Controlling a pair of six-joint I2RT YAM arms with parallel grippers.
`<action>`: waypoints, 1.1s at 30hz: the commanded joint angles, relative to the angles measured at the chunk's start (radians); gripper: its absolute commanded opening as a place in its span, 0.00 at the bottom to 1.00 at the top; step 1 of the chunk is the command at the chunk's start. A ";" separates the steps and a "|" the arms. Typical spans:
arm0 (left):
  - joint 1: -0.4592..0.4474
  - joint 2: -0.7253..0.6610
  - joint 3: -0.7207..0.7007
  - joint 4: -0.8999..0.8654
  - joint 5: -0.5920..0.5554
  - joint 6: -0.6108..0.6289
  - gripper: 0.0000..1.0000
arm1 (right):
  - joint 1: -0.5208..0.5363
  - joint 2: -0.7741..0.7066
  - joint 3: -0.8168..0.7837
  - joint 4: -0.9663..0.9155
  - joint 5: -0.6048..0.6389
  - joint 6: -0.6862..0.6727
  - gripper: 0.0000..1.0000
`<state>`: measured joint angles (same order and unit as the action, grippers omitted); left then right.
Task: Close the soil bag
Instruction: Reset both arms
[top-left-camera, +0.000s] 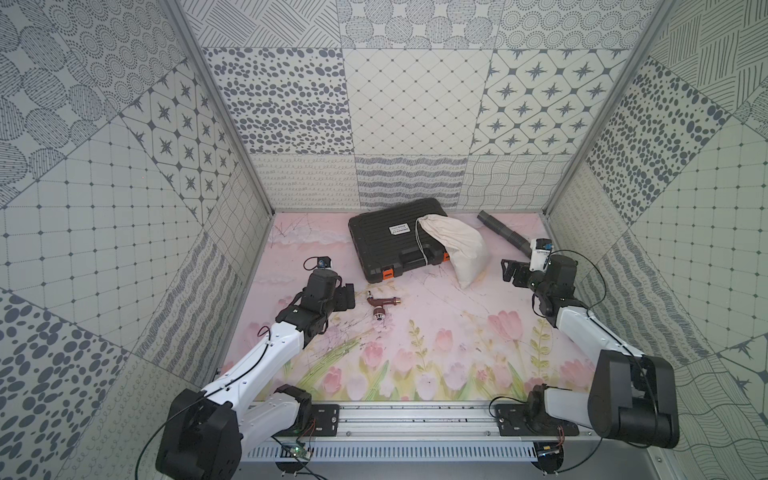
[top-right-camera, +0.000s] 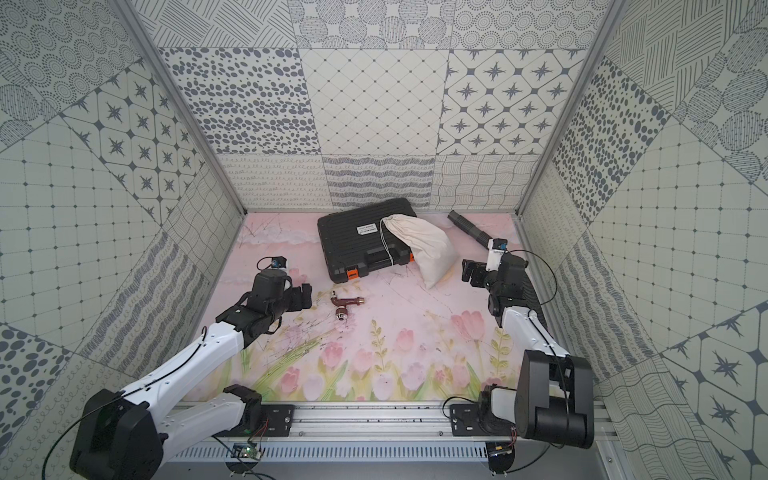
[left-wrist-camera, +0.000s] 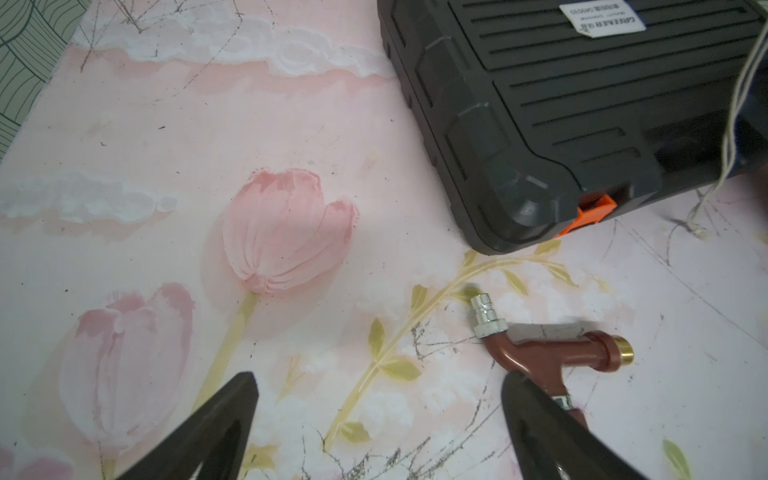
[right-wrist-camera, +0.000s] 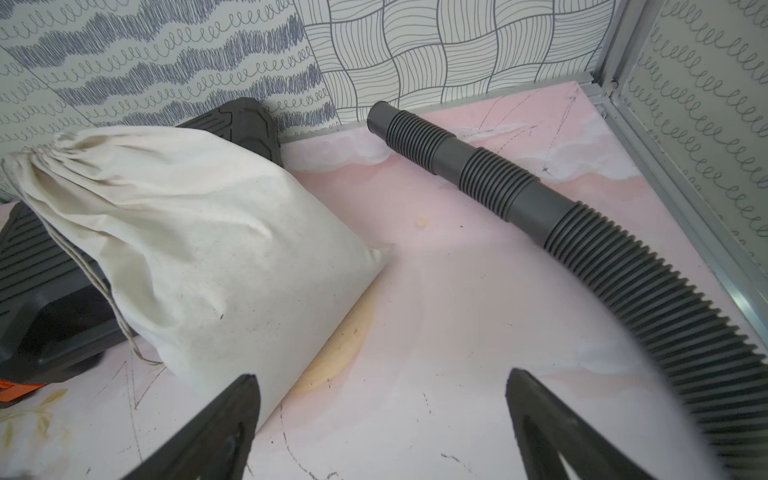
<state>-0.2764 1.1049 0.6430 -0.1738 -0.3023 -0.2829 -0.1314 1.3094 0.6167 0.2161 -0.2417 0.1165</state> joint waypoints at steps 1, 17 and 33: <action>0.053 0.032 -0.050 0.194 0.027 0.038 0.96 | -0.001 0.054 -0.043 0.196 -0.006 0.009 0.97; 0.204 0.240 -0.177 0.623 0.098 0.136 0.96 | 0.019 0.158 -0.122 0.410 -0.011 -0.004 0.97; 0.206 0.362 -0.172 0.819 0.155 0.245 0.96 | 0.106 0.221 -0.126 0.483 0.077 -0.068 0.97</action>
<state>-0.0750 1.4292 0.4755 0.4637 -0.1932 -0.1284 -0.0376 1.5322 0.4957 0.6189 -0.2043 0.0765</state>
